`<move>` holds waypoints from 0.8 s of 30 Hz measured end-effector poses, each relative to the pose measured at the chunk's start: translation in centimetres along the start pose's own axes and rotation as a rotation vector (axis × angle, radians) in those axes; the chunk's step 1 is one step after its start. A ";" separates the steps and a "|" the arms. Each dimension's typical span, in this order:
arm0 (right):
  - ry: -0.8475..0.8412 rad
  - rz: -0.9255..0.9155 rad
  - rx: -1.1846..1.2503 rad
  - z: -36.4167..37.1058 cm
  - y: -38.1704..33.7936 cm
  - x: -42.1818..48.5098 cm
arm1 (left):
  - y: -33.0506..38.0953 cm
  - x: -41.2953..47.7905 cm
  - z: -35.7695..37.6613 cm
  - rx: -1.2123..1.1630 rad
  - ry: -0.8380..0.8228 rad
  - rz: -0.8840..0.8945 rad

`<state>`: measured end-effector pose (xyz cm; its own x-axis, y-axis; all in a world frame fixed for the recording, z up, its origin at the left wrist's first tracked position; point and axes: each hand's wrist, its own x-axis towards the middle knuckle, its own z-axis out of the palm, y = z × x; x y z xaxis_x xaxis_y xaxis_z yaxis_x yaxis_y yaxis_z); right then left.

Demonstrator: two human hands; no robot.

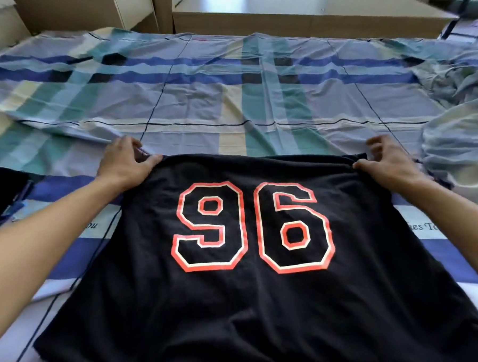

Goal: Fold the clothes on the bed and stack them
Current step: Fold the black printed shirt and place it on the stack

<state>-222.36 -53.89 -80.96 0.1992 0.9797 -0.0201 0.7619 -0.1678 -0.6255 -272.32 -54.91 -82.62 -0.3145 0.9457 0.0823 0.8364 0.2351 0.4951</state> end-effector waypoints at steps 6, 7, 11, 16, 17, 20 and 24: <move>-0.147 -0.107 0.052 -0.3 -0.3 -0.5 | 1.1 -1.7 -2.2 0.005 -0.250 0.156; -0.151 -0.096 0.114 -0.6 -0.6 -0.8 | 1.4 -2.2 -2.8 -0.035 -0.248 0.181; -0.041 -0.158 0.210 -2.5 -2.0 -2.3 | 3.0 -4.1 -5.8 -0.161 -0.101 0.267; -0.012 -0.404 0.272 -7.3 -2.9 -5.9 | 3.6 -7.9 -11.6 -0.338 -0.110 0.329; -0.054 -0.473 0.290 -8.6 -2.6 -7.2 | 3.5 -9.4 -12.7 -0.321 -0.164 0.360; -0.423 -0.513 0.328 -11.1 -0.3 -9.5 | 2.5 -12.3 -14.7 -0.199 -0.380 0.426; -0.795 -0.465 0.073 -12.1 4.0 -11.6 | -0.4 -15.9 -15.3 -0.002 -0.615 0.538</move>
<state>-214.17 -67.28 -73.73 -0.6194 0.7381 -0.2677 0.6132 0.2419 -0.7520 -274.49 -73.49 -70.88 0.4325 0.8835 -0.1801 0.8021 -0.2858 0.5244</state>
